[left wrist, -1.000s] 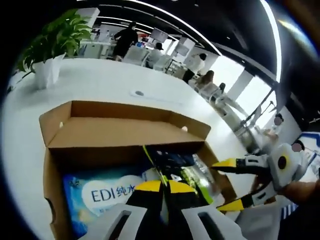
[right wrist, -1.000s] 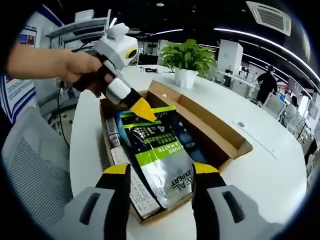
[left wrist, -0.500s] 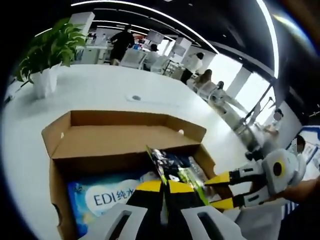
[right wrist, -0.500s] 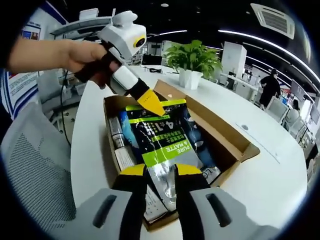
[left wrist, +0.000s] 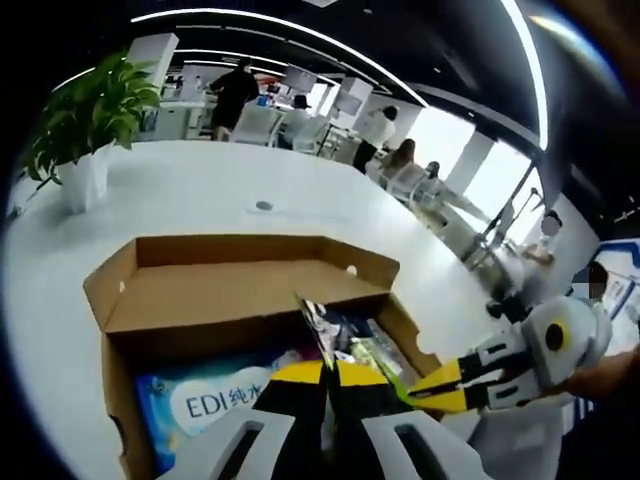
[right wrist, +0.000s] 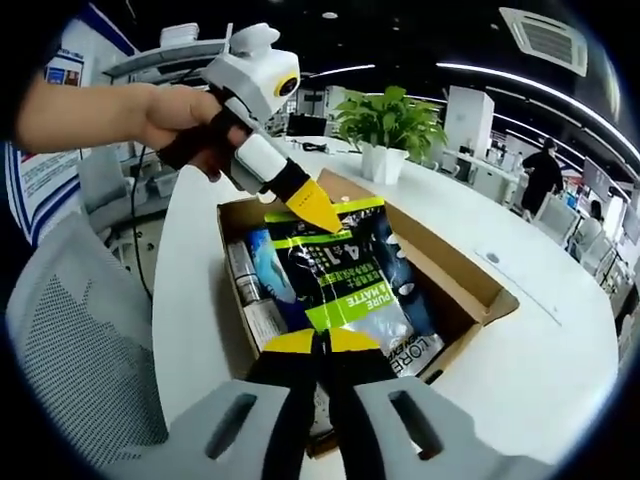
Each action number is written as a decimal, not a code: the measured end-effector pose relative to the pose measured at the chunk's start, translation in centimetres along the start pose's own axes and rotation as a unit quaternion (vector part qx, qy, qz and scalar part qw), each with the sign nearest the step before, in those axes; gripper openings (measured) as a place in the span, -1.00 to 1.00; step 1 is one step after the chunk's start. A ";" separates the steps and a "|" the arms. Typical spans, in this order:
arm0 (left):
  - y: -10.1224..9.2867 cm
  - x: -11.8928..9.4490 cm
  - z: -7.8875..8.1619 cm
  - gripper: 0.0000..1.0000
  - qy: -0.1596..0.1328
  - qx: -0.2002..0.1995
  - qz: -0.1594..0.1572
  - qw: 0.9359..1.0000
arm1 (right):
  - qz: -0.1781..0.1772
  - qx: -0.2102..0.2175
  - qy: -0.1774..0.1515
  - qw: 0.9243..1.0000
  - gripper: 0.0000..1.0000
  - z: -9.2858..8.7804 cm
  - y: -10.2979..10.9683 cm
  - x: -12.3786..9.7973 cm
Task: Operate the shoe box by opening the lid, removing the specified soft item, and placing it in the target area until the item is outside and the box remains undamaged.
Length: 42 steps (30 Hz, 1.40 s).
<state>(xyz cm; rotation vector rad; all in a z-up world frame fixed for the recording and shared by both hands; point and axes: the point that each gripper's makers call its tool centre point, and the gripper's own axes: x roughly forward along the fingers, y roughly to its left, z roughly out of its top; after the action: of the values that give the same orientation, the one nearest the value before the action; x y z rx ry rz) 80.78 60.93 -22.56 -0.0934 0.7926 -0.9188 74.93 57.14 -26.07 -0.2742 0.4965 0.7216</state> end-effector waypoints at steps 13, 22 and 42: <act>-0.5 -1.8 1.1 -0.97 -0.017 0.012 -0.003 1.000 | 0.004 0.018 -0.015 1.000 -1.00 2.2 0.4 -1.3; -1.7 -2.7 2.4 -0.97 -0.035 0.017 -0.013 0.999 | 0.007 0.028 -0.020 0.999 -1.00 3.7 0.2 -2.7; -4.8 0.9 3.5 -0.97 -0.032 0.034 -0.046 0.998 | -0.026 0.043 -0.011 0.999 -1.00 2.2 -3.0 -6.4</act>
<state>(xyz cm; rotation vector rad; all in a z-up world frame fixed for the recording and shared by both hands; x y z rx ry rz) 80.06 56.41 -18.68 -0.1000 0.7027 -1.0238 73.64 52.26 -20.71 -0.1975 0.4957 0.6514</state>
